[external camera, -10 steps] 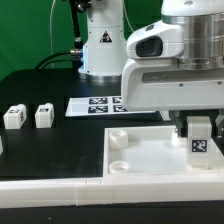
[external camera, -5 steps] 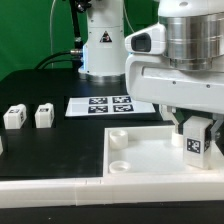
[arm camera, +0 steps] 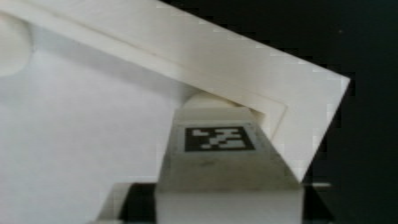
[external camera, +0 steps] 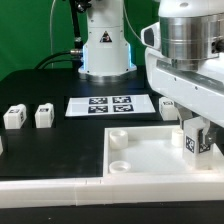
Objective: Assemble one leg
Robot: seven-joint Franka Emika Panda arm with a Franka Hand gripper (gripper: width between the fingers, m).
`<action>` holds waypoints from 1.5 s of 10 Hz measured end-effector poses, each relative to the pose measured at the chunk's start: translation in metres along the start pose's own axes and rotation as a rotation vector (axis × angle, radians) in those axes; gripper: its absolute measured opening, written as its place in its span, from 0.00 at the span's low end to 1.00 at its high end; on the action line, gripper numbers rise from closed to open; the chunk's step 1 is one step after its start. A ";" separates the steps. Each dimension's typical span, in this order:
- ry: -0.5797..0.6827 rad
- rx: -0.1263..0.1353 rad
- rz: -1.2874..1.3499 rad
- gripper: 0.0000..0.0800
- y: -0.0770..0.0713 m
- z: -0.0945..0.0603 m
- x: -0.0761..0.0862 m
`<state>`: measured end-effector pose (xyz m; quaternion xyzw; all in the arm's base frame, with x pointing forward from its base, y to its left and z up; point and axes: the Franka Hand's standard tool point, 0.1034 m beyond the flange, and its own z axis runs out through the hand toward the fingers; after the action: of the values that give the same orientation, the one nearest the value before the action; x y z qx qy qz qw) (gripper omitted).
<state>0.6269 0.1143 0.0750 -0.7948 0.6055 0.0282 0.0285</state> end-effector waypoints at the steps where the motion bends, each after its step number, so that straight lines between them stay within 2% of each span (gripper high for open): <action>1: -0.008 0.002 0.144 0.37 0.000 0.000 -0.001; 3: -0.017 0.006 0.296 0.37 -0.001 0.000 -0.002; 5: -0.017 0.006 0.257 0.38 -0.001 0.001 -0.002; 6: -0.017 0.006 0.220 0.60 -0.001 0.001 -0.002; 7: -0.017 0.006 0.217 0.60 -0.001 0.001 -0.003; 8: -0.013 0.006 0.127 0.76 -0.001 0.001 -0.003; 9: -0.014 0.006 -0.014 0.80 -0.001 0.001 -0.004; 15: -0.006 0.006 -0.709 0.81 -0.001 0.002 -0.004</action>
Offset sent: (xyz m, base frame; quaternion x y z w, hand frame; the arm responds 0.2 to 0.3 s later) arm 0.0000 0.0000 0.0000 0.0000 0.0000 0.0899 0.9960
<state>0.6266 0.1184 0.0735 -0.9554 0.2919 0.0168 0.0407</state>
